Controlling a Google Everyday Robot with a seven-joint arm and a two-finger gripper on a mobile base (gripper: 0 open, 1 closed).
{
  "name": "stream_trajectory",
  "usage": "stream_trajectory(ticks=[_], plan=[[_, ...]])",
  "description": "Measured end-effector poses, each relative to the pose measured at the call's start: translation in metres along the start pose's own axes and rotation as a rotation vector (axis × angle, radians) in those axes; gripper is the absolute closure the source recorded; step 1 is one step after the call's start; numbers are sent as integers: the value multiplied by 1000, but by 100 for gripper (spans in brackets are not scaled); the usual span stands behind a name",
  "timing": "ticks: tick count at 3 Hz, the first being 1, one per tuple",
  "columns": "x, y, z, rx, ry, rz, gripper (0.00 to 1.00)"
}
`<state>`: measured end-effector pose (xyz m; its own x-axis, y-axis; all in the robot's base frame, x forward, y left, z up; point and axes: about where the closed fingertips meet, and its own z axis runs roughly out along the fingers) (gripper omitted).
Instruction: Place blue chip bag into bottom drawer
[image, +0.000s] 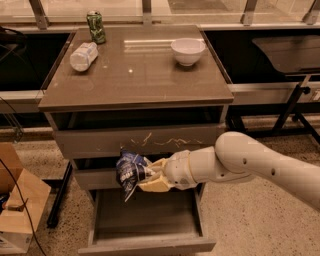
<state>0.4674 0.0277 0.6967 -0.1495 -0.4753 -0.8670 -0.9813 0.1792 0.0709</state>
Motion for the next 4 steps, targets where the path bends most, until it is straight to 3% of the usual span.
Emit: stream_trajectory(ticks=[2, 3, 4], plan=[[91, -29, 45, -39, -85, 176, 100], [100, -27, 52, -53, -93, 197, 100], [116, -27, 57, -27, -84, 241, 100]])
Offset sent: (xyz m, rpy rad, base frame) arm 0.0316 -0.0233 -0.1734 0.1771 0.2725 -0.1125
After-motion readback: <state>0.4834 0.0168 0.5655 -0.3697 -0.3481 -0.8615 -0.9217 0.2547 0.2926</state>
